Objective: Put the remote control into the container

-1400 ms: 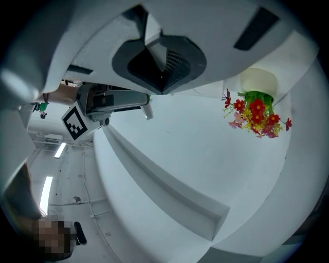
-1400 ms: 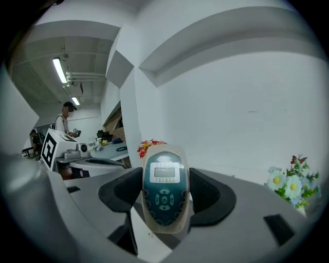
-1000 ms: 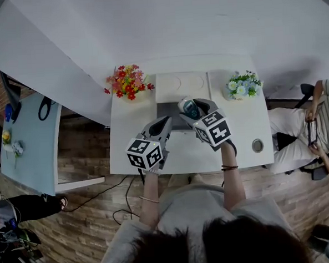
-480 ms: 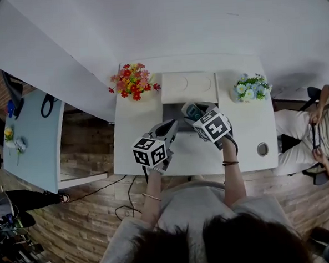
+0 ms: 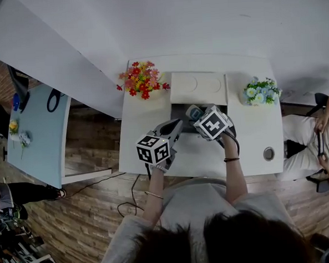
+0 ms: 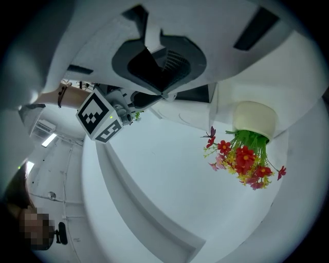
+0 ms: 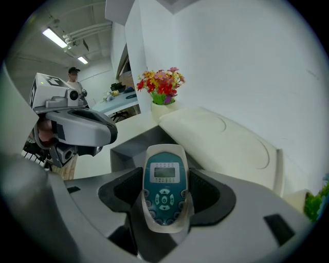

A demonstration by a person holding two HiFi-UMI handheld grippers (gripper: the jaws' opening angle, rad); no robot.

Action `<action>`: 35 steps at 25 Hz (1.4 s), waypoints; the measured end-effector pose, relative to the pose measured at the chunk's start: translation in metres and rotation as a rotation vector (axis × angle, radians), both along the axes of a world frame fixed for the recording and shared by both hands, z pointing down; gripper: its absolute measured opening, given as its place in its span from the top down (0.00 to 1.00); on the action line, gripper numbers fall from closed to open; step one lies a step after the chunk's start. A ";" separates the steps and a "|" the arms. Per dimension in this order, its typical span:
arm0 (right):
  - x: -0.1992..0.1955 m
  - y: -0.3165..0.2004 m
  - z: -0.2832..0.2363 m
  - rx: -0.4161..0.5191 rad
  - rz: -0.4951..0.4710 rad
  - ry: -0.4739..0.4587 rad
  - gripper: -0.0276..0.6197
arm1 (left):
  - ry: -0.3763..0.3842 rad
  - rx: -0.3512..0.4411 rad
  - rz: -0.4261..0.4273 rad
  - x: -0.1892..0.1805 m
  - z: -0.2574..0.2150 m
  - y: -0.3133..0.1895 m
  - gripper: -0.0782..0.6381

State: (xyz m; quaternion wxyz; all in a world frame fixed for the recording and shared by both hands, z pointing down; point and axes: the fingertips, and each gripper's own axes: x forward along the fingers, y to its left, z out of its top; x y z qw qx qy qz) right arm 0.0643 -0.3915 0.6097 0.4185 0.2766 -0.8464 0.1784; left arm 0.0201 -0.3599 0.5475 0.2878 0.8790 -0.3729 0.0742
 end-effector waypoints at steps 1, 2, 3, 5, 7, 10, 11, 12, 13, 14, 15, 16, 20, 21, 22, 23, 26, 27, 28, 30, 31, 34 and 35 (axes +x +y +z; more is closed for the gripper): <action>-0.002 -0.001 0.002 -0.005 -0.007 0.009 0.53 | -0.001 -0.005 0.004 0.000 0.001 0.000 0.89; -0.003 -0.001 0.004 -0.010 -0.014 0.018 0.53 | -0.002 -0.011 0.008 -0.001 0.002 0.000 0.89; -0.005 -0.002 0.006 -0.013 -0.023 0.027 0.53 | -0.002 -0.018 0.010 -0.001 0.004 0.000 0.89; -0.009 -0.002 0.011 -0.013 -0.047 0.036 0.53 | 0.002 -0.031 0.017 0.000 0.006 0.001 0.89; -0.011 -0.003 0.015 -0.016 -0.060 0.046 0.53 | 0.003 -0.042 0.024 0.000 0.008 0.001 0.89; -0.008 -0.001 0.021 -0.048 -0.053 0.092 0.53 | 0.005 -0.050 0.030 0.000 0.009 0.000 0.89; -0.009 -0.002 0.023 -0.050 -0.054 0.104 0.53 | 0.007 -0.052 0.032 -0.001 0.010 0.000 0.89; -0.008 -0.002 0.025 -0.049 -0.057 0.117 0.53 | 0.008 -0.055 0.033 -0.001 0.010 0.000 0.89; -0.008 -0.003 0.027 -0.048 -0.060 0.129 0.53 | 0.009 -0.056 0.034 -0.001 0.010 -0.001 0.89; -0.008 -0.003 0.029 -0.050 -0.061 0.138 0.53 | 0.010 -0.057 0.034 -0.002 0.010 -0.001 0.89; -0.008 -0.003 0.031 -0.051 -0.063 0.146 0.53 | 0.010 -0.057 0.033 -0.003 0.010 -0.001 0.89; -0.008 -0.003 0.032 -0.052 -0.065 0.153 0.53 | 0.009 -0.057 0.032 -0.003 0.010 -0.001 0.89; -0.009 -0.002 0.039 -0.047 -0.086 0.193 0.53 | 0.011 -0.058 0.028 -0.005 0.010 -0.001 0.89; -0.009 -0.002 0.039 -0.046 -0.089 0.199 0.53 | 0.012 -0.058 0.027 -0.006 0.010 -0.001 0.89; -0.009 -0.002 0.040 -0.045 -0.091 0.202 0.53 | 0.012 -0.058 0.026 -0.007 0.010 -0.001 0.89; -0.010 -0.002 0.040 -0.044 -0.092 0.204 0.53 | 0.013 -0.058 0.024 -0.008 0.010 -0.002 0.89; -0.011 -0.002 0.040 -0.044 -0.096 0.210 0.53 | 0.027 -0.058 0.017 -0.010 0.009 -0.003 0.89; -0.011 -0.001 0.040 -0.043 -0.097 0.211 0.53 | 0.043 -0.058 0.012 -0.010 0.007 -0.003 0.89; -0.011 -0.001 0.040 -0.041 -0.096 0.209 0.53 | 0.065 -0.057 0.007 -0.010 0.005 -0.004 0.89; -0.011 -0.001 0.041 -0.036 -0.089 0.198 0.53 | 0.100 -0.052 0.000 -0.008 0.001 -0.005 0.89; -0.010 -0.001 0.040 -0.031 -0.082 0.190 0.53 | 0.107 -0.051 0.001 -0.008 0.001 -0.006 0.89; -0.009 -0.002 0.039 -0.014 -0.059 0.167 0.51 | 0.110 -0.051 0.009 -0.006 0.000 -0.006 0.89; -0.009 -0.003 0.039 -0.011 -0.054 0.161 0.51 | 0.113 -0.051 0.010 -0.005 0.000 -0.005 0.89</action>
